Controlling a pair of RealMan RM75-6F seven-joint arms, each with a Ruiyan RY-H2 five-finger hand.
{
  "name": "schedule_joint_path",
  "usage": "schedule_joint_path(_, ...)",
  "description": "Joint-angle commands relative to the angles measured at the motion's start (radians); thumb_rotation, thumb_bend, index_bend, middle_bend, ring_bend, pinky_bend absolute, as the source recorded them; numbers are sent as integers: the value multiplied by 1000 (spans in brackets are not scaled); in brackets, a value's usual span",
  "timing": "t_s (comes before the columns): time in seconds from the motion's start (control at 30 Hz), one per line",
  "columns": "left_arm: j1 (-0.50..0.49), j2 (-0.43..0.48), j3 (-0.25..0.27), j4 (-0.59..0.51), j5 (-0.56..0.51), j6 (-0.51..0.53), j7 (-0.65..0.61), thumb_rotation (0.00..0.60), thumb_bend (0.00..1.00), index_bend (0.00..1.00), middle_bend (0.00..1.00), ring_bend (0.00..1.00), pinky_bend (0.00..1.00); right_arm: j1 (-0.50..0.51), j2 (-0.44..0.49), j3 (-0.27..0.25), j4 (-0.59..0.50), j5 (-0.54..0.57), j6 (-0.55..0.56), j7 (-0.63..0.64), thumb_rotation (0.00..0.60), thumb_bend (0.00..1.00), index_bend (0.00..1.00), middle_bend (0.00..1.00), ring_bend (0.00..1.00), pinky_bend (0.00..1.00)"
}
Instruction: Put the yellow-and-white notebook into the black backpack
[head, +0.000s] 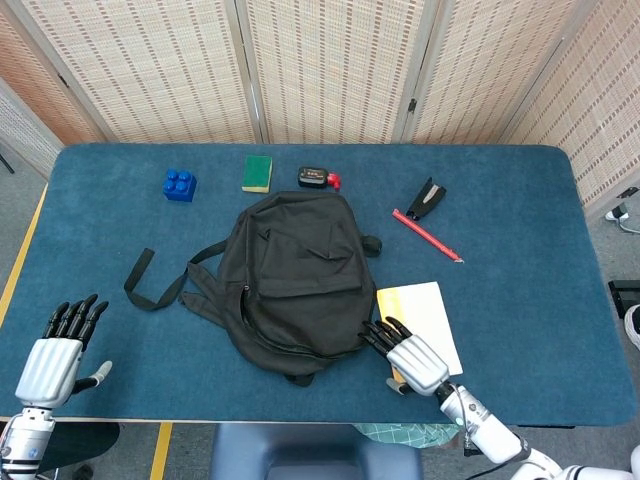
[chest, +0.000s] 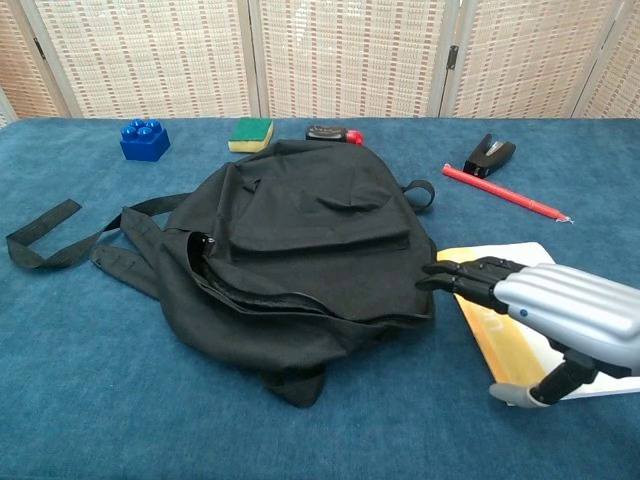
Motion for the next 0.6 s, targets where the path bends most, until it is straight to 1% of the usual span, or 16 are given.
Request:
schedule_joint_path(0.03,0,-1,1,2,0,-1,-2,600,308,71,48,91,0,-4,-19,3,17,5,1,4,600,304,0,0,0,0)
schedule_joint_path(0.23,2,-3,3,8,-5,-4,-8,600,307,68,48,93,0,-8,-43,3,47,5,0,-3,600,303,0,0,0,0)
schedule_joint_path(0.6,0,-6,4,15,-7,-10,-13,600,308,65,48,93,0,-14,-55,3,85,14,-5,-17,600,303,0,0,0,0)
